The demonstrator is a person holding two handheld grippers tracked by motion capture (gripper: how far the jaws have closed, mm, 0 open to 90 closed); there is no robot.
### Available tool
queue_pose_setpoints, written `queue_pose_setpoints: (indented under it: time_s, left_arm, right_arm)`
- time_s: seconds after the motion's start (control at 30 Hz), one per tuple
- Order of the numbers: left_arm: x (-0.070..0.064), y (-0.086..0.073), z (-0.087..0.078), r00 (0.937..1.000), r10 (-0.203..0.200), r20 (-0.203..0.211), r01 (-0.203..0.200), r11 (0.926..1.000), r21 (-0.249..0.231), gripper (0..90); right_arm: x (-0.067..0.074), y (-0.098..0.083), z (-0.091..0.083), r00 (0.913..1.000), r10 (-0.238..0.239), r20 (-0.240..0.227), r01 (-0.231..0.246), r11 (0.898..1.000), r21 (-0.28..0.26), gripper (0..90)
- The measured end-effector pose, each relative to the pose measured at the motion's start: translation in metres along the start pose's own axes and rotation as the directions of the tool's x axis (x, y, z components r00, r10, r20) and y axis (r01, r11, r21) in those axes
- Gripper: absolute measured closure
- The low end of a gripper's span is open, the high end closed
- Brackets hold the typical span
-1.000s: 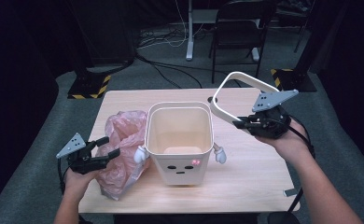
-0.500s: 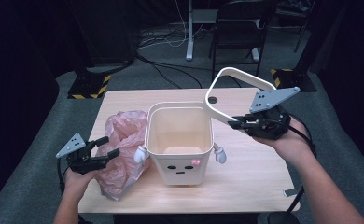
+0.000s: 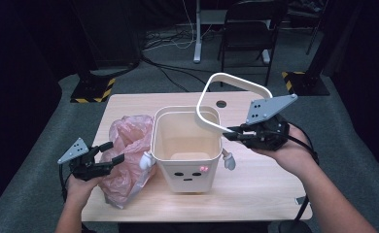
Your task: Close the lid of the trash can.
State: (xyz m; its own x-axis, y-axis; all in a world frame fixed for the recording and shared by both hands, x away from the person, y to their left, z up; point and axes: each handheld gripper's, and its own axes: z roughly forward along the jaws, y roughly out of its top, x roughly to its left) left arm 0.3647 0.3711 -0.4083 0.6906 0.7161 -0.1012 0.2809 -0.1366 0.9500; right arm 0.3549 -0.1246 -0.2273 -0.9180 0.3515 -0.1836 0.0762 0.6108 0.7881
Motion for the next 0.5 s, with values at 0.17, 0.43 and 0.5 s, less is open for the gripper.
queue_pose_setpoints:
  time_s: [0.17,0.43,0.5]
  left_arm:
    - [0.000,0.000,-0.001,1.0000,-0.002,0.000,0.002,1.0000,-0.004,25.8]
    - [0.001,-0.001,0.000,1.0000,-0.009,0.001,0.009,1.0000,-0.003,25.8]
    - [0.001,-0.001,0.000,1.0000,-0.009,0.001,0.009,0.9999,-0.004,25.8]
  right_arm:
    - [0.005,0.006,0.004,0.9995,-0.024,-0.022,0.024,1.000,-0.002,83.2]
    - [0.011,0.014,0.010,0.9972,-0.045,-0.059,0.045,0.999,-0.012,83.2]
    - [0.013,0.018,0.011,0.9957,-0.056,-0.074,0.055,0.998,-0.013,83.2]
